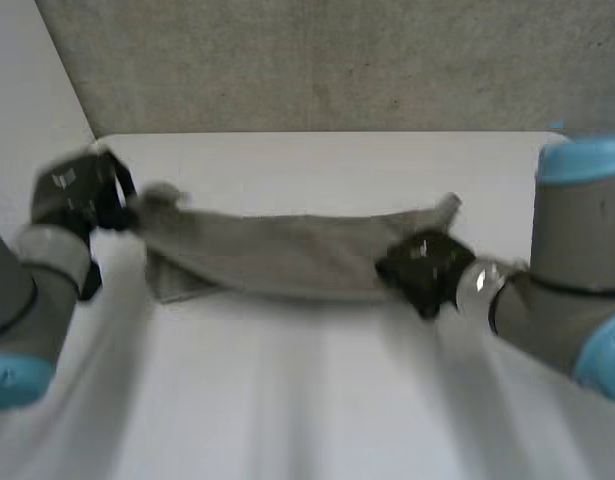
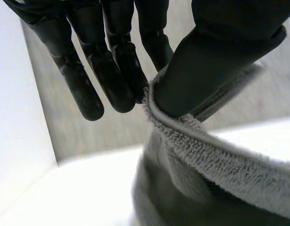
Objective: Fold the laundry
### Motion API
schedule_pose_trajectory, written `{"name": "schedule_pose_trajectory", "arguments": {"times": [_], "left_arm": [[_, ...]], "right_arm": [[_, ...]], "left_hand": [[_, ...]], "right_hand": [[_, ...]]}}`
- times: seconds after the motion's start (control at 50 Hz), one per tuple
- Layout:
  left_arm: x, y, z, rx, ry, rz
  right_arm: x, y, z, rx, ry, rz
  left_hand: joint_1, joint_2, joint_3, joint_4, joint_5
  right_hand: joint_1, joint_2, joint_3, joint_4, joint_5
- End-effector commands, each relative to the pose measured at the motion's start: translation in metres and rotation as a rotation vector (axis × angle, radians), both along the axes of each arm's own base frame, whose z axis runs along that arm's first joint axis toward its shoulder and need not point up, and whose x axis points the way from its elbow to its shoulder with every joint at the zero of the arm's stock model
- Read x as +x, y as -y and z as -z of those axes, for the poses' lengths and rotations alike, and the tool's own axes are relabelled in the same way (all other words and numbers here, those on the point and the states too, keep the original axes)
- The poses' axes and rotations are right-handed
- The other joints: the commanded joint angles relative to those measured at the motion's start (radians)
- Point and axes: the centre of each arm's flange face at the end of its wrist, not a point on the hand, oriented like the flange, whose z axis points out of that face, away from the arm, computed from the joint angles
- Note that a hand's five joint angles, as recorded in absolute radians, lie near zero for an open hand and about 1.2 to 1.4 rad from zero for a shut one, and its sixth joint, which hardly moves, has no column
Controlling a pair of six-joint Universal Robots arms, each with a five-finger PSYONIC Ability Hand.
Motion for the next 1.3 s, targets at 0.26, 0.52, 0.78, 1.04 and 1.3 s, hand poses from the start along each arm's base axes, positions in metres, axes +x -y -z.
{"name": "schedule_pose_trajectory", "arguments": {"times": [0.26,0.52,0.78,1.04,1.3], "left_arm": [[0.020,-0.068,0.048,0.208,0.056,0.031],[0.006,-0.073,0.042,0.174,0.048,0.101],[-0.028,-0.081,0.050,0.097,0.120,0.256],[-0.053,-0.075,0.098,0.025,0.607,0.395],[-0.042,-0.034,0.087,-0.080,0.645,0.233]], "right_arm": [[-0.041,-0.019,0.029,-0.002,-0.006,0.051],[-0.039,-0.024,0.037,0.019,-0.004,0.038],[-0.040,-0.027,0.043,0.018,-0.003,0.037],[-0.041,-0.029,0.045,0.023,-0.005,0.037],[-0.041,-0.027,0.045,0.014,-0.006,0.037]], "left_hand": [[-0.031,-0.071,-0.070,-0.072,-0.046],[-0.991,-1.030,-1.030,-1.031,-1.005],[-0.982,-1.022,-1.021,-1.023,-0.997],[-0.976,-1.016,-1.015,-1.017,-0.991],[-0.935,-0.975,-0.974,-0.976,-0.950]], "right_hand": [[0.058,0.066,0.063,0.059,0.053],[0.058,0.066,0.063,0.059,0.053],[0.058,0.066,0.063,0.059,0.053],[0.058,0.066,0.063,0.059,0.053],[0.058,0.066,0.063,0.059,0.053]]}}
